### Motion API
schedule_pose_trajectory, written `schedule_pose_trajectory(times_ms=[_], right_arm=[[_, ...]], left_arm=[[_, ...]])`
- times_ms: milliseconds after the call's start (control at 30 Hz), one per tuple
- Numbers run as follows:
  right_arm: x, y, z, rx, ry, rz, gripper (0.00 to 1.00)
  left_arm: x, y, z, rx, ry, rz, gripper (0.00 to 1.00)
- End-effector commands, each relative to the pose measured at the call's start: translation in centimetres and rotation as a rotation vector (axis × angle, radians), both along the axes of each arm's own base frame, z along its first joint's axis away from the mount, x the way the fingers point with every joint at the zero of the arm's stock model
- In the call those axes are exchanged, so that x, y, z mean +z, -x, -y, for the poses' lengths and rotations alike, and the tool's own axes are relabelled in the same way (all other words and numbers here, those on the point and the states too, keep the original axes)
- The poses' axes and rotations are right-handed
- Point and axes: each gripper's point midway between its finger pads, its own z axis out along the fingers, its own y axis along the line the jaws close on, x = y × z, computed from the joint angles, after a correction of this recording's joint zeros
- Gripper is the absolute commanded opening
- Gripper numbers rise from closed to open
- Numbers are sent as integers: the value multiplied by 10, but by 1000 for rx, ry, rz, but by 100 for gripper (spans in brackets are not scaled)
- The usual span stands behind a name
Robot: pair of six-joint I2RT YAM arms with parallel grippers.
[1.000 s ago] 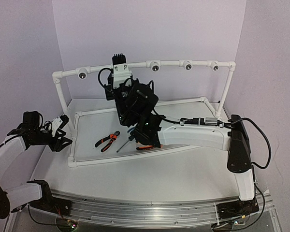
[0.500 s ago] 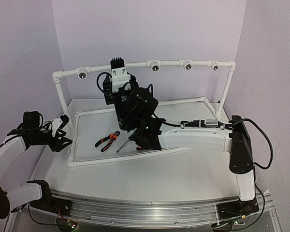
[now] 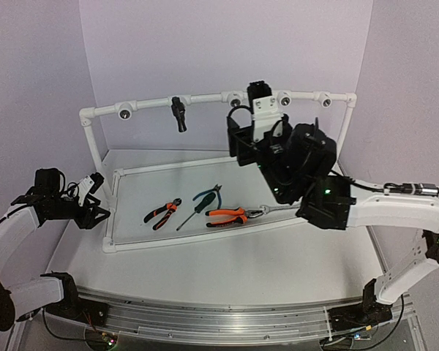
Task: Install the water faucets
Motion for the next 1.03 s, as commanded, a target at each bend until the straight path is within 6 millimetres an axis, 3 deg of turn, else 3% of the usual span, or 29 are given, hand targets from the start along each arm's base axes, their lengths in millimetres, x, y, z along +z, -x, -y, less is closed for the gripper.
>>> schedule_pose_trajectory(times_ms=[0, 100, 200, 367, 500, 567, 667, 1000], right_arm=[[-106, -43, 89, -125, 9, -404, 74], [-155, -53, 148, -243, 59, -520, 75], [-205, -57, 201, -308, -20, -685, 76], [-284, -46, 281, -429, -186, -912, 77], [-330, -30, 333, -529, -356, -1031, 77], [-344, -24, 350, -559, -355, -1032, 78], [-350, -20, 360, -572, -288, -978, 79], [-339, -22, 373, -592, -302, -759, 81]], left_arm=[[20, -8, 8, 42, 123, 36, 61], [21, -16, 4, 137, 208, 26, 64], [18, -25, -4, 240, 274, 12, 74], [13, -41, -31, 470, 353, 20, 97], [10, -50, -57, 633, 361, 44, 100], [7, -51, -69, 699, 350, 65, 100], [1, -51, -83, 773, 346, 110, 99], [-19, -45, -90, 817, 385, 84, 99]])
